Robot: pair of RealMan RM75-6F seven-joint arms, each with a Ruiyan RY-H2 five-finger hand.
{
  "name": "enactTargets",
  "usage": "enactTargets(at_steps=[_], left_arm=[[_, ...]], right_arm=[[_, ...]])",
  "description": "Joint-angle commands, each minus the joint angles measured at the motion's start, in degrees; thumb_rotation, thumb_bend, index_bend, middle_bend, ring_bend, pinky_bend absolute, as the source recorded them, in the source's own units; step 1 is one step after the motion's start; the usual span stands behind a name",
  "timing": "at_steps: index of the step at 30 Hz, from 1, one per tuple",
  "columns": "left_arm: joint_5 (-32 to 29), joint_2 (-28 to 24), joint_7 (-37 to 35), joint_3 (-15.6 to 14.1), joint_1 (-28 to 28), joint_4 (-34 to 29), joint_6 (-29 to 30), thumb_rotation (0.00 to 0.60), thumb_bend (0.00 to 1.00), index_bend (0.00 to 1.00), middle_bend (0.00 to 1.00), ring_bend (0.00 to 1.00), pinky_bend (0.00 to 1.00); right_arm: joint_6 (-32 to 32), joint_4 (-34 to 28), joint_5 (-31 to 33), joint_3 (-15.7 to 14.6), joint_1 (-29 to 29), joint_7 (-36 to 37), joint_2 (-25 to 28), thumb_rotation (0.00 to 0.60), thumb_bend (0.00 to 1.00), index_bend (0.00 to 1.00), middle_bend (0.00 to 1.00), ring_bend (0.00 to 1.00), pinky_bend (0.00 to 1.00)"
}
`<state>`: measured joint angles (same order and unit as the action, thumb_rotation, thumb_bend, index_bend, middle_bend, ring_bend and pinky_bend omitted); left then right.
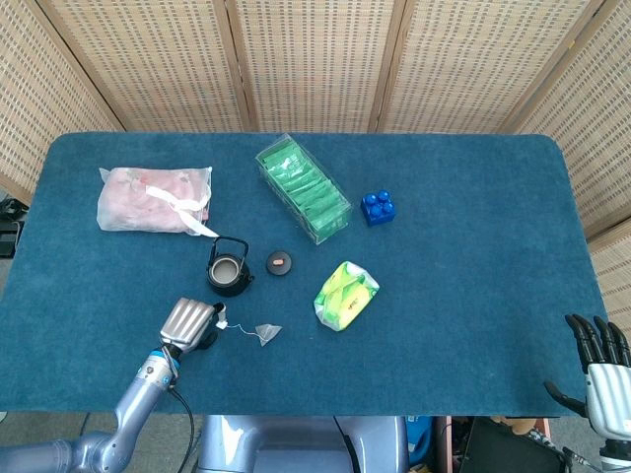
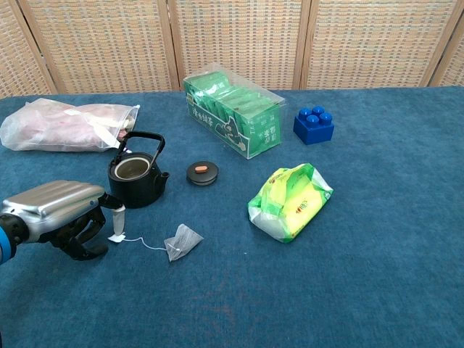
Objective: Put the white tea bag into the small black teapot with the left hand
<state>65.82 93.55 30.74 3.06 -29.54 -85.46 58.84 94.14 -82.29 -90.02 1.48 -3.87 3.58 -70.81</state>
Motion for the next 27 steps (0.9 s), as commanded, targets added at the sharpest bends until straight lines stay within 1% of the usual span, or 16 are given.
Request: enactTargets(at_steps=[1, 27], left_arm=[[0.0, 0.1, -0.1, 0.0, 0.0, 0.0, 0.1, 0.600, 0.38, 0.46, 0.80, 0.72, 0.70], [-2.8, 1.2, 0.1, 0.5, -1.5, 0.3, -0.7, 0.600, 0.38, 0.50, 0.82, 0.73, 0.71]], right_arm=[[0.0, 0.0, 0.0, 0.0, -0.1, 0.0, 0.0, 0.600, 0.08, 0.11, 0.19, 0.03, 0.10], [-0.3, 0.2, 0.7, 0.1, -0.6, 0.4, 0.1, 0.600, 0.08, 0.11, 0.19, 0.03, 0.10]])
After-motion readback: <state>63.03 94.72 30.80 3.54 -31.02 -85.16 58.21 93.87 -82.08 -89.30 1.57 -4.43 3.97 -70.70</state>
